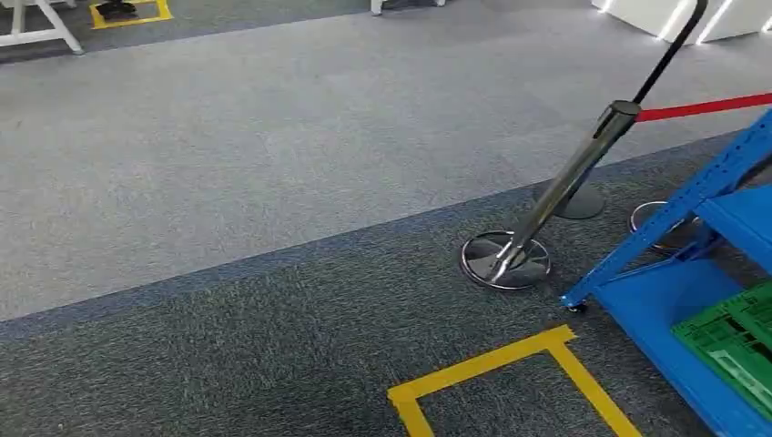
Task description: Take the parts from the cabinet and place them on the table.
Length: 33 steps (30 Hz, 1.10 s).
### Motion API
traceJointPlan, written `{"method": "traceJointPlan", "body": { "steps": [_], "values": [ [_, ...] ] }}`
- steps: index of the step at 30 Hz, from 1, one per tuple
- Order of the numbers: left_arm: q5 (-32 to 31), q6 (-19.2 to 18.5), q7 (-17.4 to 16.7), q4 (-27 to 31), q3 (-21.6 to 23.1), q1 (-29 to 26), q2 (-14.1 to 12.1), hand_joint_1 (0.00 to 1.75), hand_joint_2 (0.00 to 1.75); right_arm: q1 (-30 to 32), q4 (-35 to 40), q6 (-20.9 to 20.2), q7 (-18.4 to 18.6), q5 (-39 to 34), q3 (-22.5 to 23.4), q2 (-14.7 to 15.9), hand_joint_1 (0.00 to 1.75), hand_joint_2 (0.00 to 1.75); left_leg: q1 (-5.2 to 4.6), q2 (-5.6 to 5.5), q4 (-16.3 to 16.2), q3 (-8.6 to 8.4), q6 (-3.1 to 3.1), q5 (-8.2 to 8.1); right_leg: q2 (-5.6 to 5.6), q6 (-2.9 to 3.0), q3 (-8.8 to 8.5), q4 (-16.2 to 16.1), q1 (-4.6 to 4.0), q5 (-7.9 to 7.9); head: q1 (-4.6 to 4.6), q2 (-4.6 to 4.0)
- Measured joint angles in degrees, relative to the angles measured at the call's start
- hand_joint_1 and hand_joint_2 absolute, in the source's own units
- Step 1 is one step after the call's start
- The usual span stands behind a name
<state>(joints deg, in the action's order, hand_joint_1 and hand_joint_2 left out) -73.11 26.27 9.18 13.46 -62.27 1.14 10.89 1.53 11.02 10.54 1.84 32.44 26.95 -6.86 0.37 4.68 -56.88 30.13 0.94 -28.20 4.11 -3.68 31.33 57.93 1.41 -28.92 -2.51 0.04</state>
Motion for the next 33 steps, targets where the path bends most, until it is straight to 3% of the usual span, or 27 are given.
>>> {"method": "traceJointPlan", "body": {
  "steps": [1,2,4,5,7,9,10,11,12,14,15,16,17,20,21,22,23,25,26,27,29,30,31,32,33],
  "values": [
    [0.0,0.0,0.0,-0.02,0.0,-0.04,-0.05,0.0,0.0,-0.22,0.0,-0.04,0.0,0.0,0.0,-0.07,0.0,0.0,-0.44,0.38,-0.37,0.1,-0.49,-0.39,0.69,0.6,-0.49,-0.41,-0.16,-0.12,0.04,0.0],
    [0.0,0.0,0.0,-0.02,0.0,-0.05,-0.05,0.0,0.0,-0.35,0.0,-0.06,-0.02,0.0,0.0,-0.07,0.0,0.0,-0.39,0.62,-0.4,-0.04,-0.77,-0.37,-0.39,1.2,-0.42,-0.35,-0.27,0.06,0.37,0.0],
    [-0.02,0.0,0.0,-0.02,0.02,0.13,0.0,0.0,0.0,-0.12,0.0,-0.07,-0.02,0.0,0.02,-0.07,0.0,0.0,-0.13,1.64,-0.23,-0.58,-1.31,-0.39,-1.29,1.89,0.45,-0.24,-0.66,-0.07,0.35,0.0],
    [0.0,0.0,0.0,-0.02,0.09,0.15,0.02,0.0,0.0,-0.1,0.0,-0.07,-0.02,0.0,0.02,-0.04,0.0,0.0,0.08,2.0,-0.32,-0.75,-1.85,-0.78,-1.91,2.44,-0.23,-0.59,-0.51,0.18,0.33,0.0],
    [-0.04,0.0,0.02,-0.02,0.2,0.19,0.0,0.0,0.0,-0.16,0.0,-0.04,0.0,0.0,0.04,-0.02,0.0,0.0,0.44,-2.19,-3.86,0.46,-2.22,-3.73,-2.91,3.0,-0.55,-0.74,-0.37,0.45,0.57,0.0],
    [-0.09,0.02,0.02,-0.07,0.2,-0.03,0.0,0.0,0.0,-0.46,0.0,-0.11,0.0,-0.02,0.07,-0.02,0.0,0.0,0.37,-3.8,-13.06,4.4,-2.19,-8.26,-4.33,3.35,-0.46,-0.72,-0.56,0.61,0.77,0.0],
    [-0.11,0.02,0.0,-0.15,0.24,-0.11,0.0,0.0,0.0,-0.41,0.0,-0.13,0.02,0.0,0.07,-0.04,0.0,0.0,0.37,-3.99,-16.84,6.23,-2.12,-9.32,-5.17,3.37,-0.47,-0.67,-0.71,0.59,0.74,0.0],
    [-0.17,0.02,0.0,-0.18,0.28,-0.21,0.0,0.0,0.0,-0.39,0.0,-0.13,0.2,0.0,0.09,-0.04,0.0,0.0,0.36,-4.05,-17.94,6.97,-1.95,-8.81,-6.01,3.42,-0.55,-0.66,-0.79,0.56,0.74,0.0],
    [-0.24,0.02,0.0,-0.26,0.31,-0.23,0.0,0.0,0.0,-0.31,0.0,-0.13,0.37,0.04,0.13,-0.04,0.0,0.0,0.33,-4.11,-16.61,6.62,-1.77,-7.02,-6.8,3.43,-0.65,-0.62,-0.85,0.55,0.74,0.0],
    [-0.33,0.07,0.02,-0.28,0.35,-0.15,-0.11,0.0,0.0,-0.22,0.0,-0.13,0.52,0.13,0.33,-0.04,0.0,0.0,0.32,-5.04,-8.62,3.7,-1.26,-1.38,-8.4,3.4,-0.83,-0.44,-0.87,0.46,0.72,0.0],
    [-0.48,0.13,0.04,-0.28,0.37,-0.19,-0.24,0.0,0.0,-0.24,0.0,-0.13,0.59,0.24,0.35,-0.04,0.0,0.0,0.34,-7.15,-4.0,2.08,-1.04,1.07,-9.08,3.3,-0.75,-0.4,-0.81,0.37,0.74,0.0],
    [-0.48,0.13,0.04,-0.31,0.35,-0.15,-0.33,0.0,0.0,-0.28,-0.02,-0.13,0.79,0.28,0.37,-0.13,0.0,0.0,0.55,-10.04,-2.84,1.7,-0.82,0.44,-9.6,3.04,0.01,-0.13,-1.0,0.24,0.66,0.0],
    [-0.59,0.19,0.04,-0.31,0.37,-0.18,-0.35,0.0,0.0,-0.51,-0.02,-0.13,0.87,0.37,0.39,-0.13,0.0,0.0,0.53,-9.71,-1.2,1.0,-0.8,-0.1,-10.5,2.67,0.2,0.08,-0.72,0.31,0.72,0.0],
    [-0.61,0.17,0.0,-0.31,0.42,-0.12,-0.35,0.0,0.0,-0.06,-0.02,-0.04,1.0,0.37,0.61,-0.15,0.0,0.0,0.18,-8.38,-1.04,1.22,-0.31,0.14,-11.94,1.43,1.3,-0.41,-0.25,0.89,0.73,0.0],
    [-0.61,0.17,0.0,-0.31,0.42,-0.06,-0.37,0.0,0.0,0.07,-0.02,0.07,1.05,0.35,0.78,-0.15,0.0,0.0,0.64,-7.37,-0.23,0.9,0.23,0.58,-10.86,1.28,1.4,0.07,-0.22,0.36,0.64,0.0],
    [-0.61,0.2,0.07,-0.31,0.42,0.06,-0.44,0.0,0.0,0.03,-0.02,0.22,1.12,0.33,0.9,-0.13,0.0,0.0,0.52,-6.7,-0.03,0.84,0.45,0.61,-7.51,1.19,2.46,2.14,-0.65,-1.16,0.57,0.0],
    [-0.66,0.17,0.09,-0.31,0.42,0.05,-0.44,0.0,0.0,-0.12,-0.02,0.2,1.22,0.33,0.92,-0.13,0.0,0.0,0.4,-5.95,-0.04,0.88,0.57,0.59,-5.74,1.09,4.6,6.26,-0.68,-3.47,0.39,0.0],
    [-0.68,0.15,0.09,-0.35,0.42,-0.09,-0.44,0.0,0.0,-0.4,-0.02,0.09,1.27,0.37,0.94,-0.04,0.0,0.0,0.17,-3.9,-0.04,0.89,0.74,0.47,-4.64,0.75,9.15,15.39,-0.66,-7.25,0.5,0.0],
    [-0.68,0.13,0.07,-0.35,0.42,-0.11,-0.5,0.0,0.0,-0.36,-0.02,0.02,1.31,0.42,0.96,-0.04,0.0,0.0,0.16,-3.07,-0.05,0.9,0.74,0.46,-4.53,0.63,10.21,17.59,-0.66,-7.52,0.39,0.0],
    [-0.68,0.11,0.0,-0.35,0.42,-0.09,-0.5,0.0,0.0,-0.29,-0.02,-0.04,1.38,0.42,0.96,-0.02,0.0,0.0,0.16,-2.35,-0.05,0.87,0.73,0.45,-4.4,0.55,9.8,17.0,-0.63,-6.51,0.46,0.0],
    [-0.79,0.0,-0.18,-0.39,0.42,0.11,-0.5,0.0,0.0,-0.03,-0.02,-0.15,1.4,0.53,0.98,-0.02,0.0,0.0,0.18,-1.22,-0.06,0.74,0.56,0.35,-3.5,0.52,4.7,7.94,-0.5,-1.63,0.42,0.0],
    [-0.79,0.0,-0.17,-0.44,0.42,0.16,-0.48,0.0,0.0,-0.08,-0.02,-0.15,1.36,0.59,1.01,0.02,0.0,0.0,0.18,-0.68,-0.08,0.56,0.37,0.24,-1.88,0.61,1.25,2.09,-0.5,0.4,0.42,0.0],
    [-0.81,0.0,-0.15,-0.44,0.42,0.18,-0.55,0.0,0.0,-0.3,-0.02,-0.15,1.33,0.66,1.01,0.04,0.0,0.0,-0.16,-0.34,-0.19,0.39,0.05,0.11,0.88,0.93,-0.15,-0.83,-0.81,-0.4,0.37,0.0],
    [-0.83,0.02,-0.13,-0.46,0.42,0.16,-0.53,0.0,0.0,-0.47,0.0,-0.2,1.27,0.68,1.01,0.04,0.0,0.0,-0.41,0.04,-0.3,0.33,-0.37,-0.14,-0.02,1.52,-0.59,-0.89,-0.79,0.14,0.64,0.0],
    [-0.92,0.0,-0.13,-0.46,0.42,0.27,-0.57,0.0,0.0,-0.54,0.0,-0.28,1.18,0.76,1.03,0.04,0.0,0.0,-0.35,0.45,-0.28,0.07,-0.66,-0.08,-0.59,1.83,0.05,-0.75,-0.86,0.03,0.99,0.0]
  ]
}}
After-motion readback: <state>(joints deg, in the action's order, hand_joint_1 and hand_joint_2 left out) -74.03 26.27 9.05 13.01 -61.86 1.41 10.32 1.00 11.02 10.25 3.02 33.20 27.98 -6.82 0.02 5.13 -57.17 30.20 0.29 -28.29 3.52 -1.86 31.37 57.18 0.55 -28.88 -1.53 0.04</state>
